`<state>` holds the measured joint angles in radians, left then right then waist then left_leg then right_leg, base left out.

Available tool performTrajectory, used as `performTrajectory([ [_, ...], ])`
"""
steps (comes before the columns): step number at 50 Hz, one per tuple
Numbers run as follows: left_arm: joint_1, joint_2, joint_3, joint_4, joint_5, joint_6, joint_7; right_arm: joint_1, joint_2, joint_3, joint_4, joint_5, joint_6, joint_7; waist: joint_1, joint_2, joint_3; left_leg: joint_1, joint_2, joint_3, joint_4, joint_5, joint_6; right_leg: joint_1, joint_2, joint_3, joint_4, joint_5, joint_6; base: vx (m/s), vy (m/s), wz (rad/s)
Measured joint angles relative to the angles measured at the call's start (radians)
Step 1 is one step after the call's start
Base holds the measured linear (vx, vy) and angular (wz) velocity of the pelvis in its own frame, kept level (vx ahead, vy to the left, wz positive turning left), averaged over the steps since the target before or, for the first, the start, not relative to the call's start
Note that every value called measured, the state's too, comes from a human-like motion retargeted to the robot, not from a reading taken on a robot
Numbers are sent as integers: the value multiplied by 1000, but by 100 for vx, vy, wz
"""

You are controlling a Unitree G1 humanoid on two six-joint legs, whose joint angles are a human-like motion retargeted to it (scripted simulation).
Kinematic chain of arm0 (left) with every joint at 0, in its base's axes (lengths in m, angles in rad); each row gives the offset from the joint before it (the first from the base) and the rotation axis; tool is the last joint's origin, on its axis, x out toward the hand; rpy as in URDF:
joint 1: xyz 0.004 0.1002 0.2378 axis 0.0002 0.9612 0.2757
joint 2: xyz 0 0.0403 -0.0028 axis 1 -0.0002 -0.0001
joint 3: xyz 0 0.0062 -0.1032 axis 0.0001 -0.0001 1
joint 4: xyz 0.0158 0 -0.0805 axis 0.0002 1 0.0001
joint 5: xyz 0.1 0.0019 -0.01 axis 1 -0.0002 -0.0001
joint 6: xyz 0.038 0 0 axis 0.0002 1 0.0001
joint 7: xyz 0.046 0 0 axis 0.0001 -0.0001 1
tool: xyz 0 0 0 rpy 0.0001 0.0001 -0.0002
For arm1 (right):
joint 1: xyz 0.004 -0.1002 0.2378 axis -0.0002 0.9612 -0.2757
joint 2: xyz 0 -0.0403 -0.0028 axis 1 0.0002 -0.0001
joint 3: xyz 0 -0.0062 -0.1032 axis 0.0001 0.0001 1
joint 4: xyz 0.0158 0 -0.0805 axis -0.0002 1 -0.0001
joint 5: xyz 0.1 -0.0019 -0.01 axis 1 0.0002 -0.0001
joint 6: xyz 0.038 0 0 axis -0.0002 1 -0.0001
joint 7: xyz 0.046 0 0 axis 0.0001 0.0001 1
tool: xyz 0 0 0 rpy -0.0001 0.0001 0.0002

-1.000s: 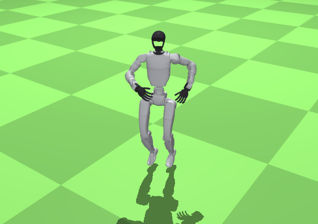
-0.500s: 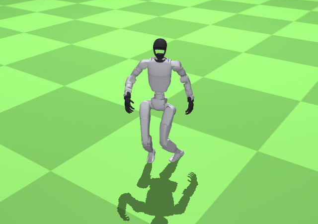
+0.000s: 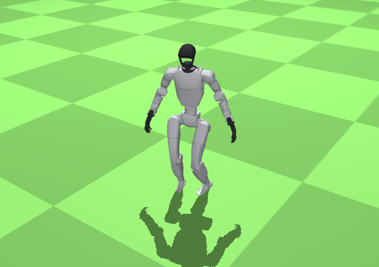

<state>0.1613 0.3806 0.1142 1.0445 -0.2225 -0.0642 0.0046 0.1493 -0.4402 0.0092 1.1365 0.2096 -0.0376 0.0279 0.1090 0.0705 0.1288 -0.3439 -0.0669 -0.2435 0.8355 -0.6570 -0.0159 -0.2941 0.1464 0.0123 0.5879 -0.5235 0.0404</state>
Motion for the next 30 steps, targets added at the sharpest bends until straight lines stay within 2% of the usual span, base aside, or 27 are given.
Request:
performTrajectory([
  [7,-9,-18,12,25,3,-4,18,-3,41,46,-21,-29,-9,4,-16,-18,-6,19,-9,32,-44,25,16,50,-17,33,-57,18,3,1,1,-3],
  [16,6,-56,-22,55,46,7,17,-14,58,125,-151,-77,-31,-2,-53,-29,11,77,-29,97,-53,3,49,46,-38,72,69,-46,6,1,7,-16],
  [18,-7,-53,-23,56,58,10,17,-21,49,141,-199,-91,-30,-3,-73,-54,17,126,-58,113,-137,29,62,50,-74,89,88,-63,12,4,8,-10],
  [23,-8,-40,-32,15,77,6,40,-20,27,170,-296,-123,-50,-22,-112,-72,41,158,-90,155,-131,17,74,18,-103,106,233,-104,20,-1,8,-13],
  [25,-16,-30,-22,-19,83,9,54,-26,9,172,-345,-136,-48,-35,-136,-100,42,209,-128,164,-244,67,81,0,-149,114,280,-120,25,2,7,-7],
  [28,-12,-16,-18,-72,84,-4,80,-21,-5,172,-386,-153,-63,-62,-157,-109,56,214,-147,189,-217,56,82,-13,-187,93,384,-163,11,-2,6,-18],
  [30,-21,-6,-4,-122,83,-2,99,-32,-20,166,-418,-163,-64,-85,-177,-117,54,259,-163,189,-321,100,84,-27,-222,85,415,-180,2,0,0,0],
])
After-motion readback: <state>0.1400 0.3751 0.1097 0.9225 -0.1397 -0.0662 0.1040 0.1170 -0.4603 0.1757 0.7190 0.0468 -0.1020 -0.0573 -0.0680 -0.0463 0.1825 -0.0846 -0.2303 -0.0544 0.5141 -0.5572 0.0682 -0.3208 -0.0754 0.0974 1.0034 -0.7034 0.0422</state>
